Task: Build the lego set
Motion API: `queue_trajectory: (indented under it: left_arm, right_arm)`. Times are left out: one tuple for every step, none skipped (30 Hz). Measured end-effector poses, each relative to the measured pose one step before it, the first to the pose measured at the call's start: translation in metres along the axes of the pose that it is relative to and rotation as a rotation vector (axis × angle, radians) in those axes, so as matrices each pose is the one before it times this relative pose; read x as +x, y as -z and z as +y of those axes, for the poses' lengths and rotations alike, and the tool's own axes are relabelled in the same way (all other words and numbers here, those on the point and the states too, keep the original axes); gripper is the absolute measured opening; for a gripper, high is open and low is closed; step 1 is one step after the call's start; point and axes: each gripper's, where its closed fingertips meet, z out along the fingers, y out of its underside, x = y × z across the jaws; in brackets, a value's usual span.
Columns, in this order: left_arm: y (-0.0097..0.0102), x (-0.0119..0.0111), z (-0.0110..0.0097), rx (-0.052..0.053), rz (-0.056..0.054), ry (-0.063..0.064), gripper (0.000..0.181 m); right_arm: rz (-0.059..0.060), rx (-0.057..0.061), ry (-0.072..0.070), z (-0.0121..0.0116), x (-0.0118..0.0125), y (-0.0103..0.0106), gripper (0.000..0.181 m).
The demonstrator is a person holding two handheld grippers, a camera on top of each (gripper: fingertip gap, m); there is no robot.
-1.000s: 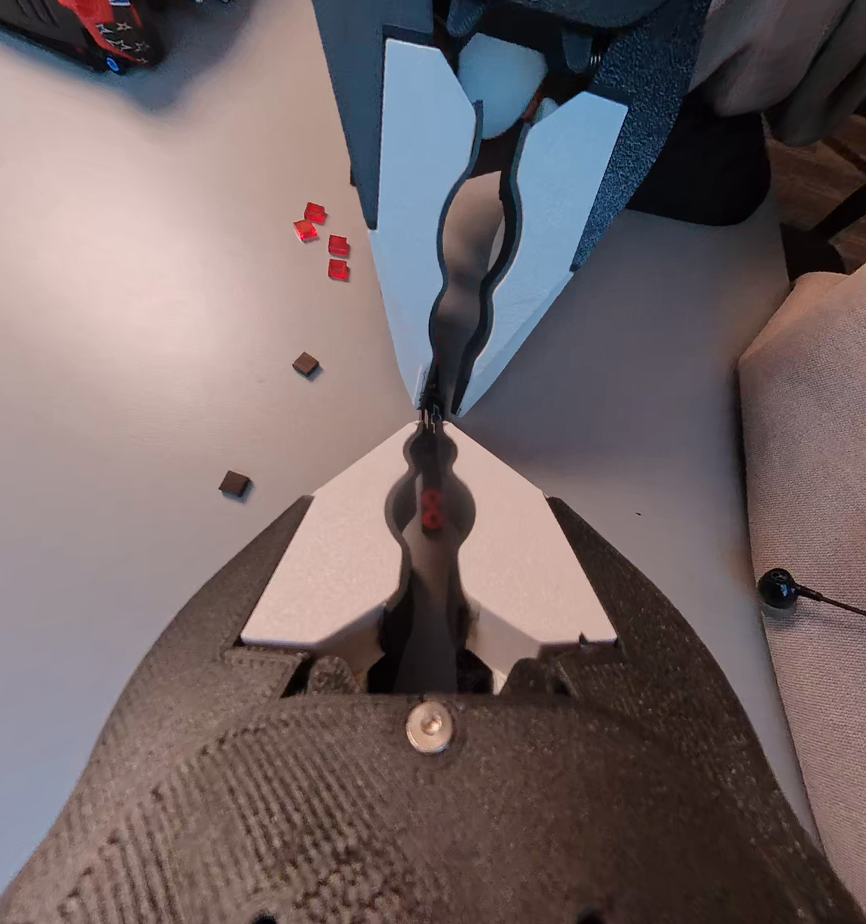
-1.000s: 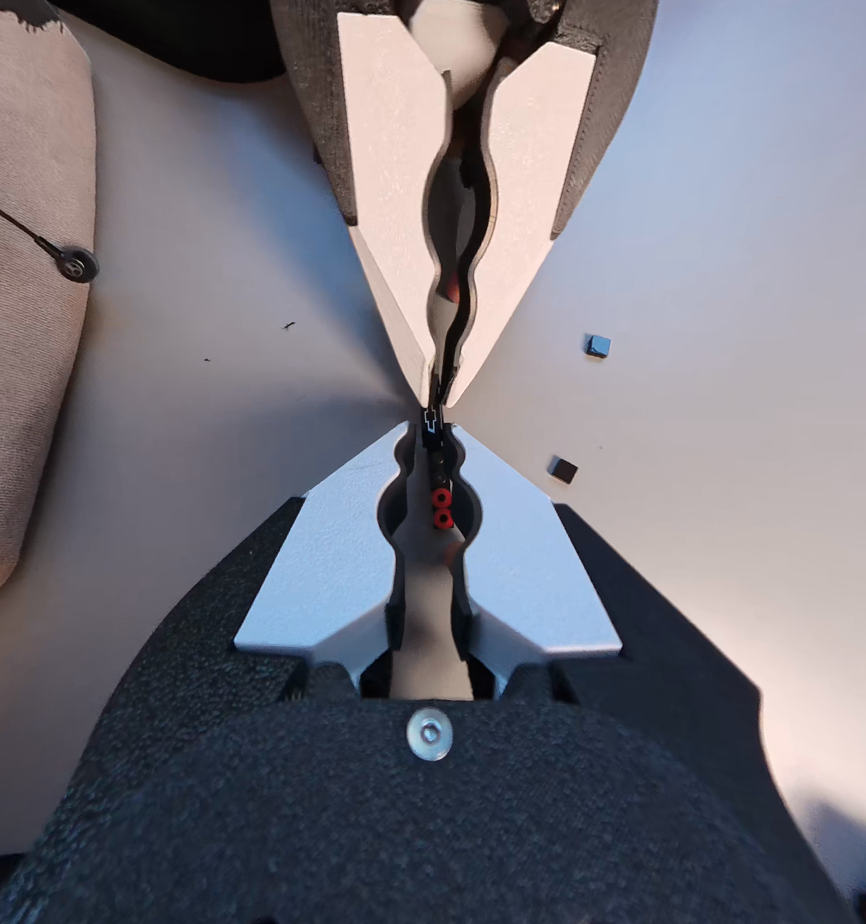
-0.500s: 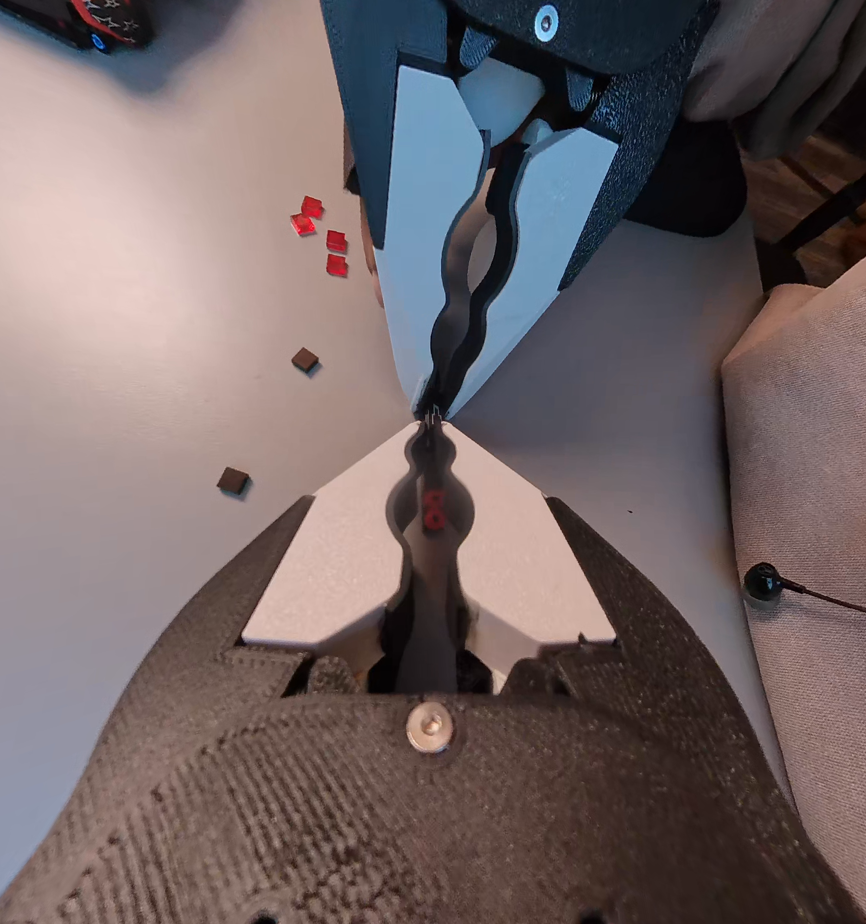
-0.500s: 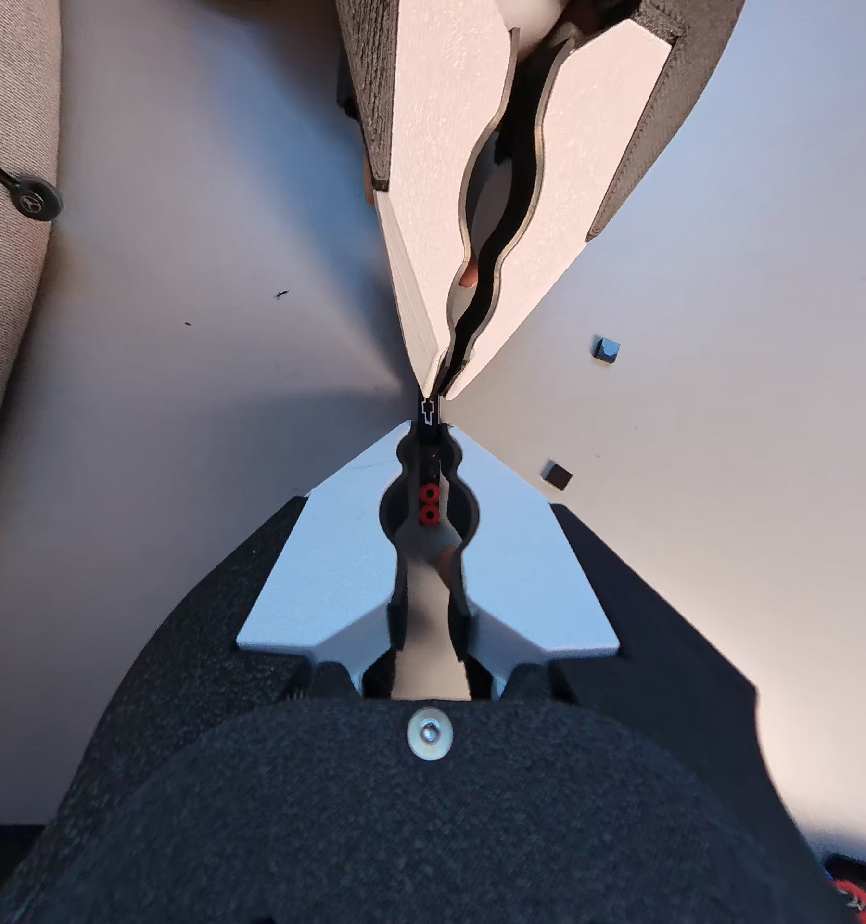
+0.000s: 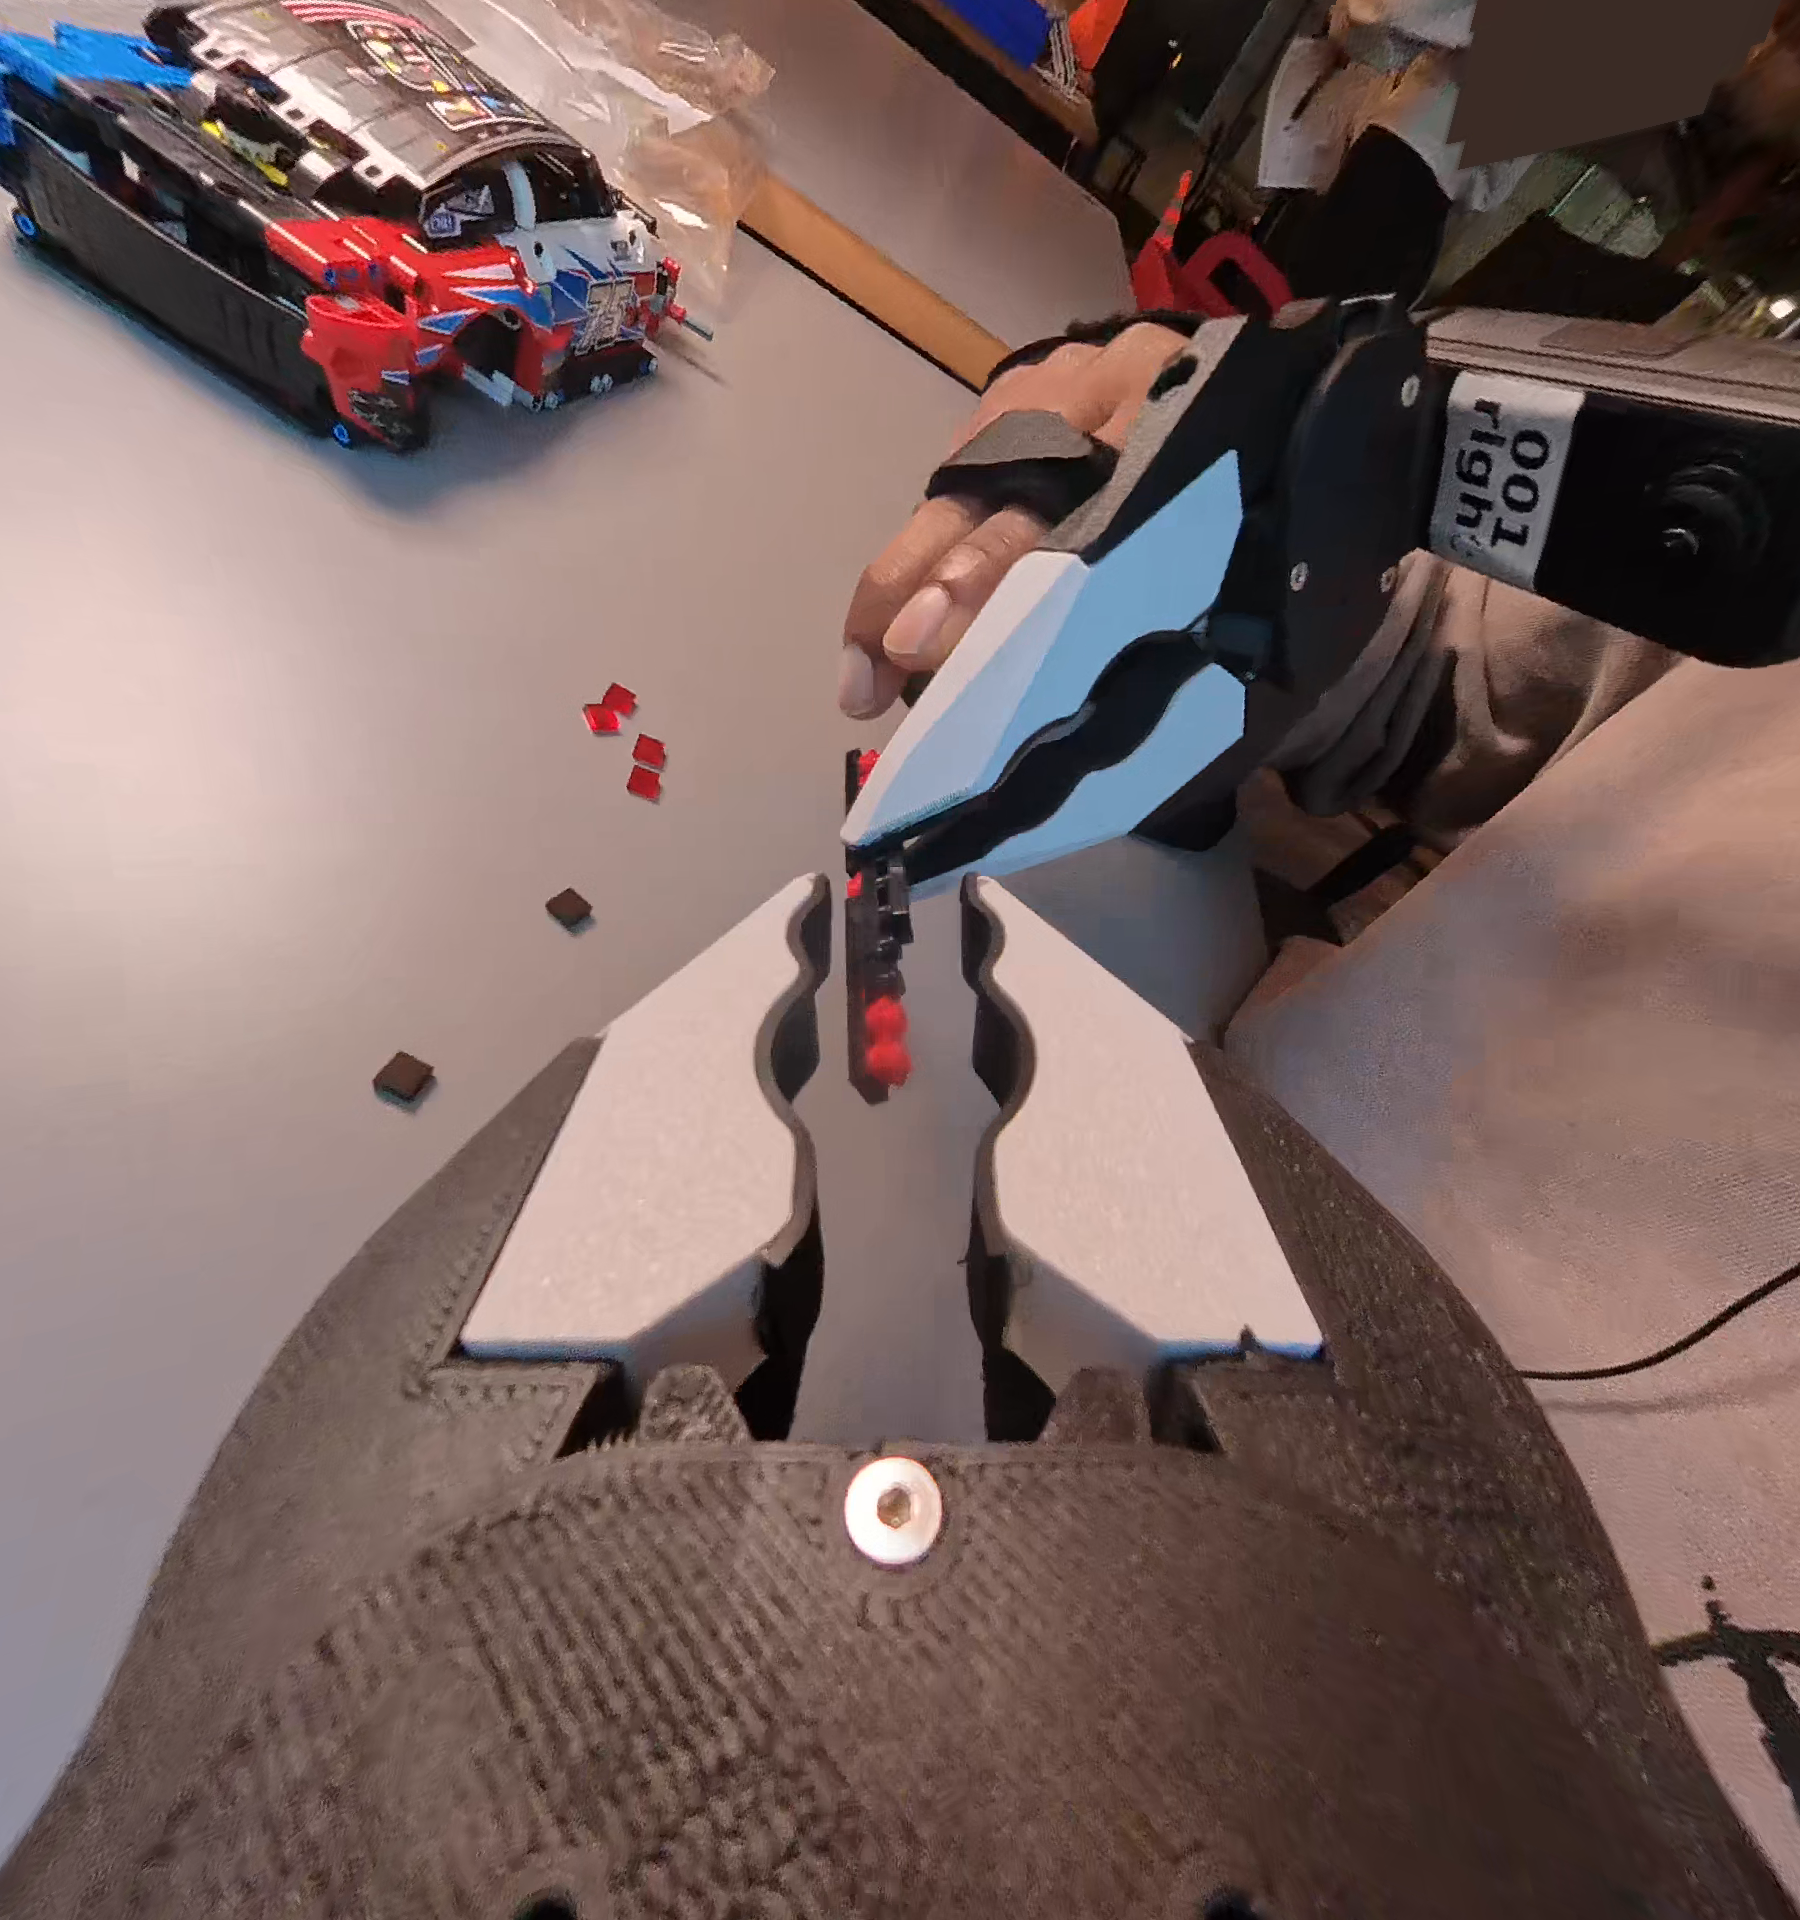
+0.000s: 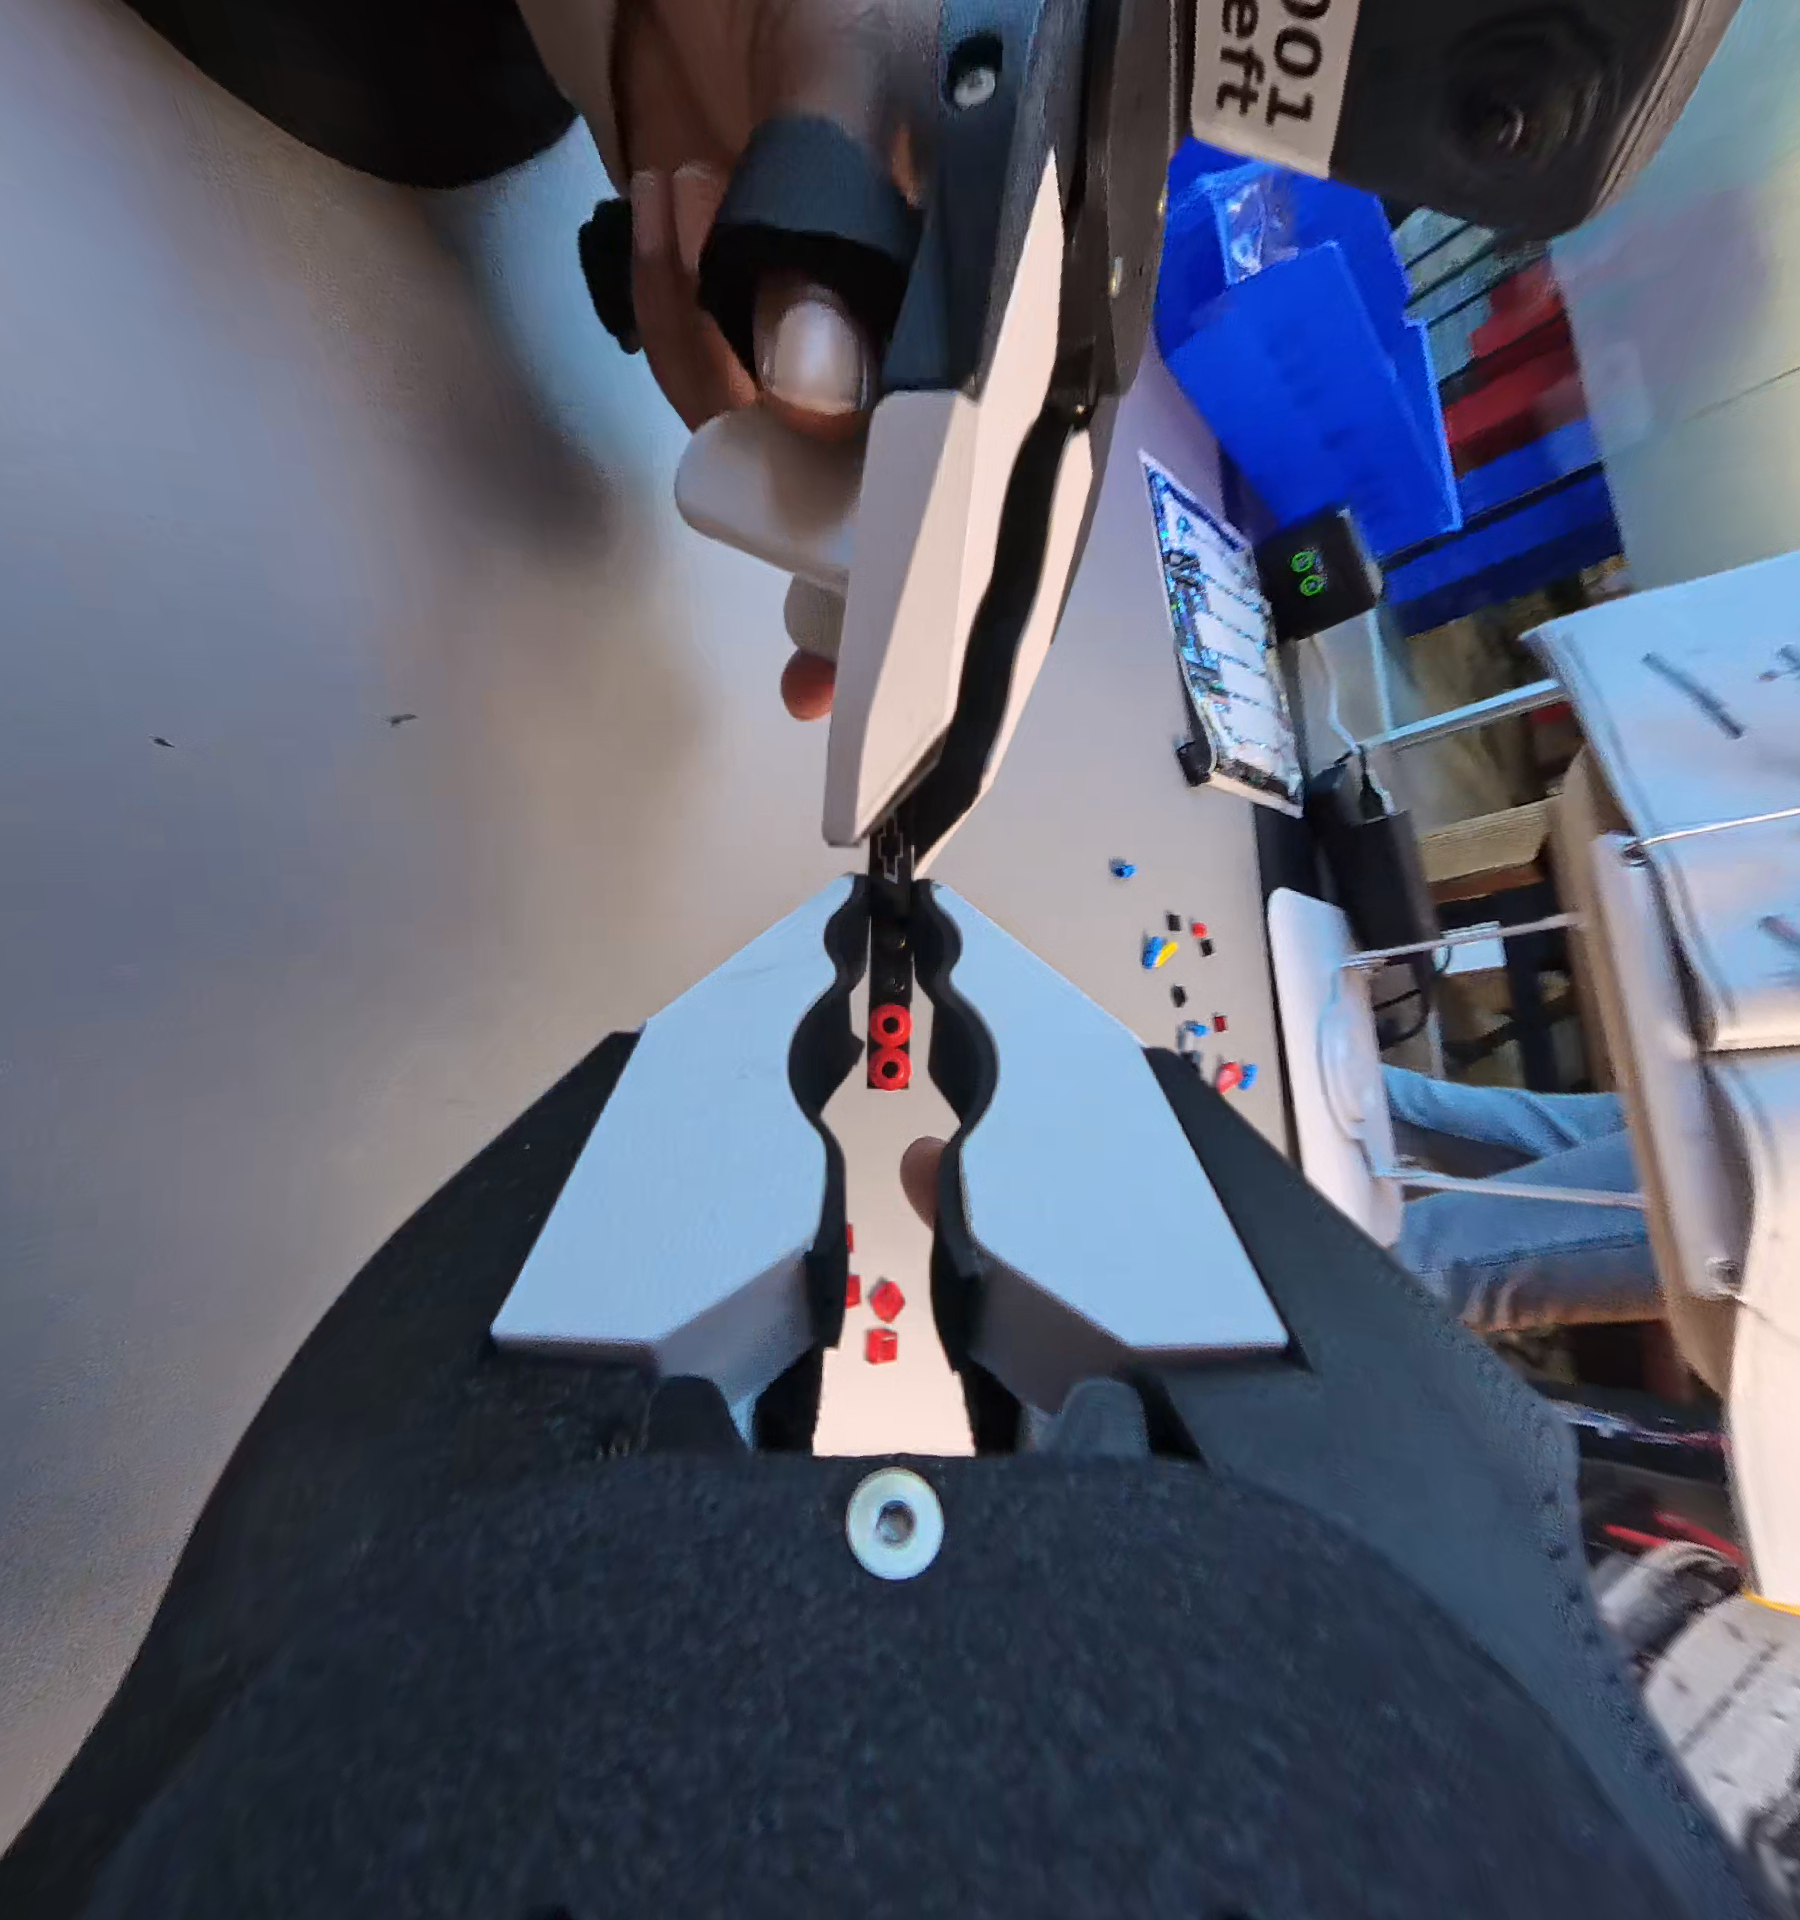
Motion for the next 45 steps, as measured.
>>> queue_trajectory:
  left_arm:
    - [-0.00051, 0.00002, -0.00093, -0.0020, -0.0268, -0.0350, 0.013]
    - [0.00002, 0.00154, -0.00133, 0.0016, -0.0166, -0.0390, 0.010]
    - [0.00050, 0.00191, -0.00225, 0.0069, -0.0118, -0.0270, 0.010]
    - [0.00087, 0.00221, -0.00233, 0.0052, -0.0054, -0.0177, 0.010]
    - [0.00097, 0.00192, -0.00259, 0.0074, -0.0043, -0.0165, 0.009]
    - [0.00101, 0.00158, -0.00286, 0.0110, -0.0072, -0.0194, 0.009]
    - [0.00119, 0.00145, -0.00306, 0.0115, -0.0090, -0.0279, 0.009]
    - [0.00137, 0.00170, -0.00316, 0.0128, -0.0118, -0.0433, 0.009]
    - [0.00139, 0.00175, -0.00237, 0.0065, -0.0120, -0.0501, 0.009]
    - [0.00110, 0.00166, -0.00167, 0.0014, -0.0147, -0.0567, 0.009]
    - [0.00097, 0.00173, -0.00118, -0.0012, -0.0163, -0.0620, 0.009]
    - [0.00110, 0.00173, -0.00074, -0.0048, -0.0165, -0.0675, 0.009]
    - [0.00115, 0.00106, -0.00091, -0.0035, -0.0206, -0.0695, 0.009]
    - [0.00110, 0.00172, -0.00132, 0.0001, -0.0127, -0.0607, 0.009]
    - [0.00092, 0.00252, -0.00195, 0.0056, -0.0023, -0.0441, 0.009]
    - [0.00095, 0.00185, -0.00259, 0.0096, -0.0038, -0.0365, 0.009]
    - [0.00070, 0.00171, -0.00193, 0.0055, -0.0013, -0.0358, 0.009]
    - [0.00072, 0.00063, -0.00144, 0.0016, -0.0078, -0.0329, 0.008]
    - [0.00076, 0.00118, -0.00147, 0.0018, -0.0026, -0.0299, 0.008]
    - [0.00033, 0.00135, -0.00079, -0.0036, -0.0006, -0.0247, 0.008]
    - [0.00048, 0.00051, -0.00064, -0.0020, -0.0052, -0.0213, 0.008]
    - [0.00065, 0.00076, -0.00050, -0.0020, -0.0003, -0.0140, 0.008]
    - [0.00086, 0.00018, 0.00040, -0.0049, -0.0017, -0.0090, 0.008]
    - [0.00109, 0.00069, -0.00028, 0.0015, 0.0020, -0.0049, 0.008]
    - [0.00128, 0.00063, -0.00059, 0.0007, 0.0043, -0.0034, 0.008]
    - [0.00118, -0.00028, -0.00057, -0.0018, -0.0019, -0.0082, 0.007]
    - [0.00055, 0.00016, -0.00044, -0.0019, -0.0013, -0.0111, 0.007]
    - [0.00027, 0.00034, -0.00062, 0.0011, -0.0007, -0.0047, 0.007]
    - [0.00035, 0.00002, -0.00042, 0.0034, 0.0010, 0.0010, 0.007]
    - [0.00051, 0.00003, 0.00003, 0.0027, 0.0027, 0.0012, 0.007]
    - [0.00053, 0.00016, 0.00014, 0.0036, 0.0046, 0.0023, 0.007]
    - [0.00054, 0.00086, 0.00006, 0.0045, 0.0082, 0.0060, 0.007]
    - [0.00035, 0.00093, 0.00020, 0.0024, 0.0069, 0.0046, 0.007]
    - [0.00009, 0.00021, 0.00086, -0.0010, 0.0020, 0.0004, 0.007]
    - [-0.00047, -0.00047, 0.00116, 0.0000, -0.0008, 0.0008, 0.007]
    - [-0.00100, -0.00009, 0.00139, 0.0031, 0.0083, 0.0175, 0.008]
    - [-0.00075, -0.00142, 0.00075, 0.0090, 0.0031, 0.0231, 0.008]
    - [-0.00030, -0.00185, -0.00023, 0.0141, -0.0074, 0.0047, 0.008]
    - [0.00010, -0.00097, -0.00006, 0.0048, -0.0058, -0.0008, 0.009]
    - [0.00096, -0.00190, 0.00039, -0.0050, -0.0102, -0.0035, 0.010]
    - [0.00190, -0.00260, -0.00016, 0.0006, -0.0145, -0.0057, 0.012]
    - [0.00217, -0.00186, 0.00038, 0.0001, -0.0047, 0.0040, 0.016]
    - [0.00142, -0.00184, 0.00141, -0.0051, -0.0003, 0.0183, 0.015]
    - [0.00102, -0.00178, -0.00002, 0.0074, -0.0020, 0.0198, 0.014]
    - [0.00058, -0.00074, -0.00063, 0.0123, 0.0014, 0.0177, 0.012]
  right_arm:
    - [0.0198, -0.0039, 0.0277, -0.00328, 0.00137, 0.00257, 0.005]
    - [0.0231, -0.0050, 0.0309, -0.00232, 0.00193, 0.00242, 0.005]
    - [0.0250, -0.0046, 0.0329, -0.00175, 0.00205, 0.00225, 0.005]
    - [0.0228, 0.0018, 0.0248, -0.00220, 0.00196, 0.00234, 0.005]
    - [0.0238, 0.0036, 0.0148, -0.00207, 0.00222, 0.00208, 0.005]
    - [0.0276, 0.0047, 0.0161, -0.00184, 0.00276, 0.00183, 0.005]
    - [0.0294, 0.0075, 0.0191, -0.00201, 0.00294, 0.00174, 0.005]
    - [0.0290, 0.0126, 0.0085, -0.00231, 0.00315, 0.00171, 0.005]
    - [0.0147, 0.0188, -0.0145, -0.00248, 0.00222, 0.00171, 0.006]
    - [-0.0055, 0.0241, -0.0423, -0.00254, 0.00089, 0.00187, 0.007]
    - [-0.0216, 0.0240, -0.0675, -0.00185, 0.00059, 0.00240, 0.009]
    - [-0.0415, 0.0216, -0.0932, -0.00102, -0.00007, 0.00273, 0.011]
    - [-0.0623, 0.0308, -0.1125, -0.00205, -0.00099, 0.00320, 0.023]
    - [-0.0618, 0.0405, -0.1198, -0.00344, 0.00009, 0.00351, 0.031]
    - [-0.0545, 0.0350, -0.0975, -0.00241, 0.00076, 0.00311, 0.031]
    - [-0.0386, 0.0231, -0.0619, -0.00109, 0.00109, 0.00199, 0.031]
    - [-0.0265, 0.0116, -0.0305, -0.00041, 0.00052, 0.00053, 0.029]
    - [-0.0323, 0.0006, -0.0128, 0.00055, -0.00234, -0.00102, 0.026]
    - [-0.0291, -0.0054, -0.0096, 0.00092, -0.00273, -0.00201, 0.023]
    - [-0.0167, 0.0115, -0.0071, -0.00176, -0.00142, -0.00198, 0.018]
    - [-0.0246, 0.0182, -0.0033, -0.00297, -0.00309, -0.00158, 0.013]
    - [-0.0181, 0.0042, 0.0005, -0.00120, -0.00225, -0.00174, 0.011]
    - [-0.0066, -0.0064, 0.0123, 0.00018, -0.00067, -0.00118, 0.010]
    - [-0.0081, 0.0002, 0.0107, -0.00116, -0.00100, -0.00069, 0.008]
    - [-0.0067, 0.0033, 0.0031, -0.00138, -0.00101, -0.00058, 0.007]
    - [0.0010, 0.0031, 0.0039, -0.00112, 0.00008, -0.00052, 0.006]
    - [-0.0001, 0.0010, 0.0079, -0.00074, -0.00008, -0.00023, 0.006]
    - [-0.0020, -0.0020, 0.0122, -0.00059, -0.00051, 0.00028, 0.006]
    - [0.0020, -0.0022, 0.0141, -0.00064, -0.00005, 0.00010, 0.006]
    - [0.0065, -0.0051, 0.0176, -0.00021, 0.00019, -0.00036, 0.006]
    - [0.0059, -0.0046, 0.0156, -0.00019, -0.00010, -0.00058, 0.006]
    - [-0.0018, -0.0015, 0.0067, -0.00029, -0.00084, -0.00031, 0.006]
    - [-0.0026, 0.0026, 0.0003, -0.00013, -0.00092, -0.00042, 0.006]
    - [0.0024, 0.0050, -0.0010, 0.00053, -0.00019, -0.00057, 0.006]
    - [0.0060, 0.0071, -0.0014, 0.00094, 0.00058, -0.00041, 0.006]
    - [-0.0015, 0.0057, -0.0068, 0.00166, 0.00023, -0.00013, 0.006]
    - [0.0041, 0.0084, -0.0126, 0.00125, 0.00144, -0.00003, 0.006]
    - [0.0044, 0.0158, -0.0164, -0.00017, 0.00214, 0.00033, 0.007]
    - [-0.0083, 0.0118, -0.0237, -0.00020, 0.00055, 0.00017, 0.007]
    - [-0.0069, 0.0078, -0.0344, 0.00062, 0.00090, -0.00025, 0.007]
    - [-0.0022, 0.0094, -0.0376, 0.00108, 0.00217, 0.00019, 0.007]
    - [-0.0019, 0.0124, -0.0287, 0.00141, 0.00220, 0.00074, 0.007]
    - [-0.0023, 0.0093, -0.0216, 0.00151, 0.00164, 0.00081, 0.007]
    - [-0.0021, 0.0104, -0.0133, 0.00078, 0.00105, 0.00062, 0.007]
    - [-0.0068, 0.0093, -0.0126, -0.00007, 0.00001, 0.00026, 0.007]
